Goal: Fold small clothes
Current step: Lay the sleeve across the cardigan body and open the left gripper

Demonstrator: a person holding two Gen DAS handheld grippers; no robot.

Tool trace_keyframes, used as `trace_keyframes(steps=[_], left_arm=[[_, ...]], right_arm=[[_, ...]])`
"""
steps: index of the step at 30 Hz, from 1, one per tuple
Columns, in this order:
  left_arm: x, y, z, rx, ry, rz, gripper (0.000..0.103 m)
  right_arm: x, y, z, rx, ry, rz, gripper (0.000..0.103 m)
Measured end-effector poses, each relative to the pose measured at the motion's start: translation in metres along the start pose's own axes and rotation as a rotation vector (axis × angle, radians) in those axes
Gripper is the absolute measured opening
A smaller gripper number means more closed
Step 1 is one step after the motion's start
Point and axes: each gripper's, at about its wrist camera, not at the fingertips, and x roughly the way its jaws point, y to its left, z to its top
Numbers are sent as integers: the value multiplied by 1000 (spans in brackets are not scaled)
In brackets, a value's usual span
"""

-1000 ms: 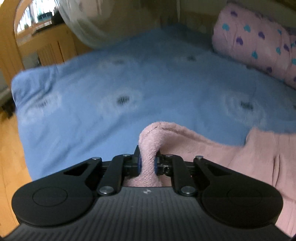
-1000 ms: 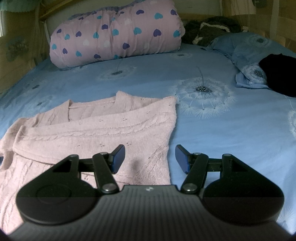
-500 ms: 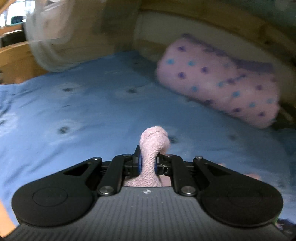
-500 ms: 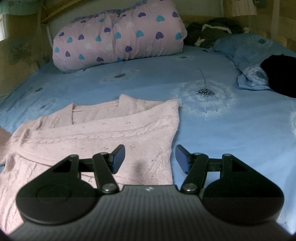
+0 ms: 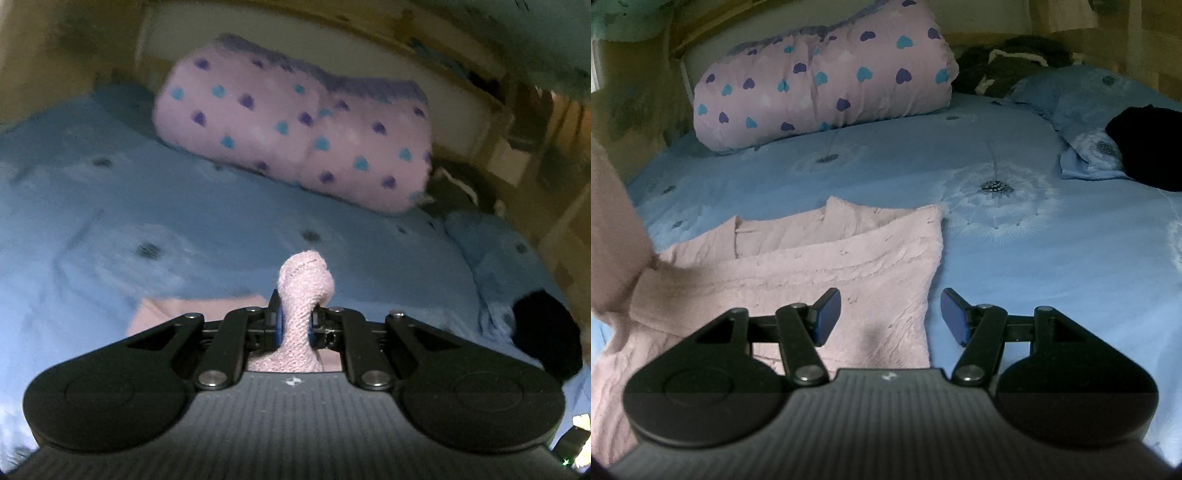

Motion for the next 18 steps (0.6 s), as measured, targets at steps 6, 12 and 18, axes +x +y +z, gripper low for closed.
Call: trace_keyframes(steps=[6, 12, 18], left_arm=[[58, -32, -42, 22, 117, -18, 13], [113, -45, -80, 63, 212, 7, 13], [139, -53, -106, 115, 258, 17, 15]], right_arm=[[-2, -5, 2, 24, -1, 0, 62], [-2, -8, 3, 44, 6, -1, 62], [0, -10, 3, 58, 22, -3, 62]])
